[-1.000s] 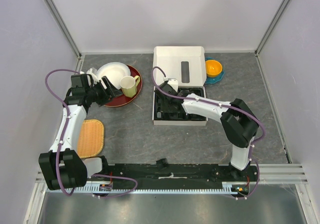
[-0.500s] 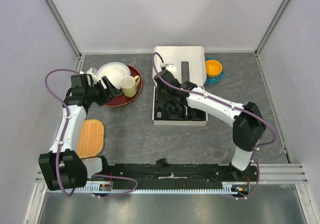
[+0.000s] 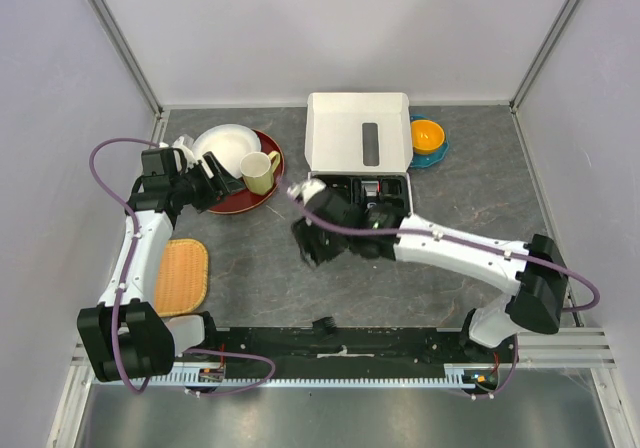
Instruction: Sort the hair-cutting tools
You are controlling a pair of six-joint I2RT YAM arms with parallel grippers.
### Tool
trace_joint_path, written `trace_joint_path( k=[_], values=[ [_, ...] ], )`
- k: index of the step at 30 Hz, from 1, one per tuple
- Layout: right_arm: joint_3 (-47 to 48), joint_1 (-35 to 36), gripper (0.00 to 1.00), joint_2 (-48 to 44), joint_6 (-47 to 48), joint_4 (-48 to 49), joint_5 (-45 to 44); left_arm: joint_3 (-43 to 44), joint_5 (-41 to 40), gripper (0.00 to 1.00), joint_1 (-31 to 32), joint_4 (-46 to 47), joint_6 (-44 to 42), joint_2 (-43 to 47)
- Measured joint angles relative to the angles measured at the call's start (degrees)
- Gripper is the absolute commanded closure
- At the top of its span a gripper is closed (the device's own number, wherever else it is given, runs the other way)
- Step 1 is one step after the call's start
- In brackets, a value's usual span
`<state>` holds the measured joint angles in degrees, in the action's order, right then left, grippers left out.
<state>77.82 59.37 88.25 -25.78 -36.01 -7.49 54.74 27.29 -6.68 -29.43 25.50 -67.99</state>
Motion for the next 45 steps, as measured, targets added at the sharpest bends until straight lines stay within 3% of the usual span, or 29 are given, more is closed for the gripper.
trace_joint_path(
  k=[4, 10, 19, 30, 33, 39, 45],
  values=[
    [-7.04, 10.21, 0.2, -0.13, 2.03, 0.17, 2.45, 0.0, 0.04, 0.24, 0.0, 0.0, 0.0, 0.0],
    [-14.56, 19.71, 0.14, 1.18, 6.01, -0.52, 4.79, 0.0, 0.02, 0.24, 0.0, 0.0, 0.0, 0.04],
    [-14.58, 21.73, 0.05, 8.52, 6.71, 0.96, 4.44, 0.0, 0.0, 0.24, 0.0, 0.0, -0.02, 0.59],
    [-14.45, 21.75, 0.08, 13.77, 7.63, 2.1, 2.1, 0.0, -0.07, 0.24, 0.0, 0.0, -0.02, 0.59],
    [-13.94, 21.77, 0.12, 13.9, 8.2, 1.92, 0.98, 0.0, -0.07, 0.24, 0.0, 0.0, -0.02, 0.59],
    [-12.79, 20.72, 0.31, 14.78, 7.28, 1.84, -1.51, 0.0, -0.15, 0.24, 0.0, -0.02, -0.02, 0.59],
    [-12.76, 15.93, 0.33, 14.97, 3.87, 1.95, -3.52, 0.0, -0.17, 0.24, 0.0, -0.02, -0.02, 0.59]
  ],
)
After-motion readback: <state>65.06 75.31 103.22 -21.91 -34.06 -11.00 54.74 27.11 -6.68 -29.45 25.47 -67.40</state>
